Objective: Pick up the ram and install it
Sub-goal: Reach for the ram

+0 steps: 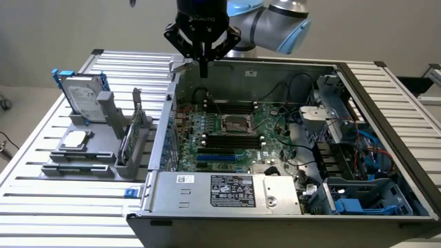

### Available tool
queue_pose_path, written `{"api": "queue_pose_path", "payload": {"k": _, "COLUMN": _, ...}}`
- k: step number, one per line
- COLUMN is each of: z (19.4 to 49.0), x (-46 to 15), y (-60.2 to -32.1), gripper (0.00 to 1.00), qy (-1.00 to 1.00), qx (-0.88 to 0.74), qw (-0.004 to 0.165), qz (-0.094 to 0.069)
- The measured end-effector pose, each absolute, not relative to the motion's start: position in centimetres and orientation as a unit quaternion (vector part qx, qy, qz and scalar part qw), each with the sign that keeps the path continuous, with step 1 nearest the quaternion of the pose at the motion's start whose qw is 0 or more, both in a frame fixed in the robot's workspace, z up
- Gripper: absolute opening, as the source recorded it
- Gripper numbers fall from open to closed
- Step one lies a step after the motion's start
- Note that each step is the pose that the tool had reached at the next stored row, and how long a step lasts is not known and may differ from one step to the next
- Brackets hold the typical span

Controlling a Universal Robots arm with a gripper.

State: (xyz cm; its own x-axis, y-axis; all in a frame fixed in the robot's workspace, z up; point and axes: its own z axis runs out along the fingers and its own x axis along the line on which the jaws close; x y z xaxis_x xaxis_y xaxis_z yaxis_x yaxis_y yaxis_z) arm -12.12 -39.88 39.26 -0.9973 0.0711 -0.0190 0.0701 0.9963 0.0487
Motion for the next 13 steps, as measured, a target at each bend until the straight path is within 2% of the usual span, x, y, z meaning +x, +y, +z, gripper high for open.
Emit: {"api": "queue_pose_path", "payload": {"k": 13, "z": 39.2, "x": -17.8, "y": -40.1, "gripper": 0.11, "qy": 0.999, "qx": 0.035, "qw": 0.010, "qz": 0.025}}
